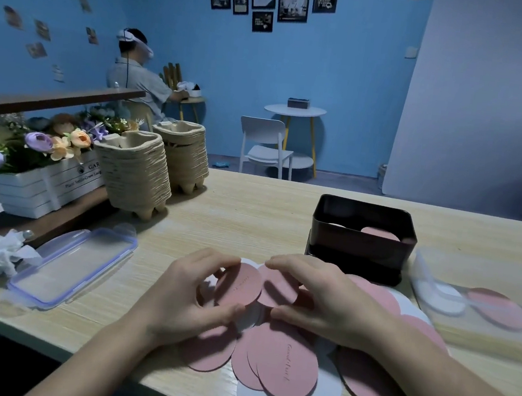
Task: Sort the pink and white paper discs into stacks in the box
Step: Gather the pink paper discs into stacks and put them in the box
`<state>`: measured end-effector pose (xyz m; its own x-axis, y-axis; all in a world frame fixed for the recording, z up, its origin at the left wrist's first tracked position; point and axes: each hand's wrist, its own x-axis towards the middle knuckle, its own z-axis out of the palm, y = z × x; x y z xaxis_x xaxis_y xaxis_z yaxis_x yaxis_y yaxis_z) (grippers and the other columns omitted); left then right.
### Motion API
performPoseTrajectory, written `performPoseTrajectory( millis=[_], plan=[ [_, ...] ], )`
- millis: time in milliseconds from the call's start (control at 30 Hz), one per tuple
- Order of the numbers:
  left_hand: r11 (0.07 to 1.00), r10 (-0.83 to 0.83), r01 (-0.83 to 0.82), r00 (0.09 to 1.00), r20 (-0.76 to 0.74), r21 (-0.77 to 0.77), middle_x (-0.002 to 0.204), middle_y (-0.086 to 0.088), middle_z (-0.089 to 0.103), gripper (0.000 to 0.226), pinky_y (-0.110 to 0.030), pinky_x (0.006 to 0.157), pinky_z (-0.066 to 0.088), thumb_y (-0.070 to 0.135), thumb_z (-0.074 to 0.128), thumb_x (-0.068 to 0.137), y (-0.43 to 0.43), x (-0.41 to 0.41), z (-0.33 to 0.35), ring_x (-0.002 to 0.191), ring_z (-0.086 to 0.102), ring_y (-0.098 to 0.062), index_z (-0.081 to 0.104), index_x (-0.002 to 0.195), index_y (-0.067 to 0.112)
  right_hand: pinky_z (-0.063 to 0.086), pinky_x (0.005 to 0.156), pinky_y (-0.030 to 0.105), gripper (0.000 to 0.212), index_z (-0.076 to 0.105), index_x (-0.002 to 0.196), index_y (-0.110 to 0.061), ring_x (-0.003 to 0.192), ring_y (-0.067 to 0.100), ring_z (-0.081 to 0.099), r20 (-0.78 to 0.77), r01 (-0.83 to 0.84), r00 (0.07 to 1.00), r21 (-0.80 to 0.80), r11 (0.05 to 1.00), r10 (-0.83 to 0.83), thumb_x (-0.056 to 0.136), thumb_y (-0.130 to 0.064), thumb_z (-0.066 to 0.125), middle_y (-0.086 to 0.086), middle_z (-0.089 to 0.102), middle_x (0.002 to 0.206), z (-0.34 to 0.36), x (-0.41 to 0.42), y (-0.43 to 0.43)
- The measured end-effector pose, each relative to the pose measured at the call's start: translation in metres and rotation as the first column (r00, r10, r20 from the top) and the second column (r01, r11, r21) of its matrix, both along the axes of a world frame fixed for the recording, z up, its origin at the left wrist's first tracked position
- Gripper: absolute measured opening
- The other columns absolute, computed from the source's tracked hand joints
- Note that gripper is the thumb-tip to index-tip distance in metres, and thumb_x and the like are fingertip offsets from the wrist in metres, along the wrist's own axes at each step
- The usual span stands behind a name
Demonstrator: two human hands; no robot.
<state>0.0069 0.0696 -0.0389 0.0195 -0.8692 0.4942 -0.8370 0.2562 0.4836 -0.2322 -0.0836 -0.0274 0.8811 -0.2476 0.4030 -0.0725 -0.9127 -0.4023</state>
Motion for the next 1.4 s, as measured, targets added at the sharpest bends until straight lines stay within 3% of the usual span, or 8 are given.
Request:
performPoseTrajectory(
  millis=[100, 233, 500, 733, 833, 967, 1200, 1400],
  plan=[
    [0.997, 0.042, -0.040, 0.999, 0.021, -0.065, 0.119, 0.014, 0.070, 0.067, -0.031, 0.089, 0.055, 0.055, 0.081, 0.078, 0.000, -0.005, -0.007, 0.107, 0.066, -0.001, 0.065, 0.132, 0.018, 0.041, 0.103, 0.012, 0.056, 0.056, 0.140, -0.025, 0.128, 0.008, 0.055, 0.018, -0.018, 1.000, 0.002, 1.000, 0.018, 0.092, -0.042, 0.078, -0.006, 0.059, 0.140, -0.003, 0.002, 0.001],
    [0.996, 0.040, -0.034, 0.996, 0.081, -0.076, 0.124, 0.013, 0.069, 0.066, -0.036, 0.091, 0.055, 0.056, 0.083, 0.081, 0.001, -0.007, -0.010, 0.112, 0.066, -0.006, 0.063, 0.133, 0.020, 0.045, 0.103, 0.018, 0.051, 0.059, 0.135, -0.024, 0.128, 0.014, 0.056, 0.019, -0.036, 0.999, -0.039, 0.999, 0.036, 0.093, -0.047, 0.074, -0.003, 0.058, 0.141, -0.004, 0.008, 0.005],
    [0.992, 0.038, -0.028, 0.996, 0.080, -0.121, 0.119, 0.014, 0.068, 0.066, -0.022, 0.089, 0.050, 0.062, 0.077, 0.081, 0.005, -0.010, -0.008, 0.104, 0.062, 0.001, 0.061, 0.132, 0.024, 0.053, 0.101, 0.036, 0.039, 0.065, 0.114, -0.027, 0.136, 0.018, 0.056, 0.026, -0.030, 0.999, -0.069, 0.997, 0.032, 0.098, -0.061, 0.060, 0.002, 0.057, 0.148, -0.006, 0.012, 0.011],
    [0.988, 0.015, -0.014, 1.000, 0.007, -0.155, 0.109, 0.018, 0.070, 0.054, -0.030, 0.078, 0.056, 0.048, 0.083, 0.080, 0.005, -0.008, -0.008, 0.094, 0.067, -0.004, 0.067, 0.123, 0.021, 0.050, 0.100, 0.024, 0.026, 0.066, 0.107, -0.026, 0.130, 0.015, 0.059, 0.082, -0.029, 0.996, -0.047, 0.998, 0.033, 0.098, -0.051, 0.067, -0.001, 0.059, 0.144, -0.003, 0.009, 0.010],
    [0.985, -0.001, 0.006, 1.000, 0.030, -0.174, 0.108, 0.014, 0.069, 0.049, -0.029, 0.081, 0.055, 0.044, 0.081, 0.082, 0.004, -0.007, -0.010, 0.096, 0.066, -0.004, 0.068, 0.121, 0.017, 0.051, 0.099, 0.027, 0.035, 0.064, 0.111, -0.025, 0.130, 0.013, 0.059, 0.073, -0.036, 0.997, -0.034, 0.999, 0.039, 0.095, -0.056, 0.068, 0.000, 0.061, 0.141, -0.003, 0.012, 0.011],
    [0.983, -0.025, 0.036, 0.997, 0.066, -0.181, 0.117, 0.011, 0.070, 0.047, -0.024, 0.085, 0.053, 0.047, 0.080, 0.086, 0.002, -0.008, -0.011, 0.101, 0.065, -0.003, 0.068, 0.118, 0.015, 0.039, 0.105, 0.009, 0.050, 0.055, 0.126, -0.025, 0.136, 0.003, 0.050, 0.093, -0.055, 0.994, -0.023, 0.998, 0.057, 0.095, -0.062, 0.063, 0.006, 0.062, 0.142, -0.002, 0.016, 0.014],
    [0.980, -0.065, 0.079, 0.995, 0.078, -0.183, 0.119, 0.008, 0.070, 0.051, -0.025, 0.084, 0.055, 0.056, 0.074, 0.090, 0.003, -0.010, -0.007, 0.104, 0.065, 0.000, 0.067, 0.121, 0.015, 0.045, 0.104, 0.021, 0.034, 0.060, 0.120, -0.023, 0.135, 0.019, 0.056, 0.074, -0.051, 0.996, -0.069, 0.996, 0.057, 0.093, -0.036, 0.076, 0.006, 0.055, 0.152, -0.007, 0.019, 0.011],
    [0.971, -0.080, 0.099, 0.993, 0.091, -0.218, 0.120, 0.010, 0.070, 0.051, -0.028, 0.084, 0.058, 0.045, 0.085, 0.084, 0.001, -0.009, -0.009, 0.104, 0.069, -0.004, 0.068, 0.119, 0.013, 0.044, 0.104, 0.018, 0.039, 0.064, 0.120, -0.022, 0.134, 0.017, 0.056, 0.074, -0.066, 0.995, -0.045, 0.997, 0.069, 0.092, -0.049, 0.071, 0.005, 0.054, 0.152, -0.006, 0.021, 0.013]
  ],
)
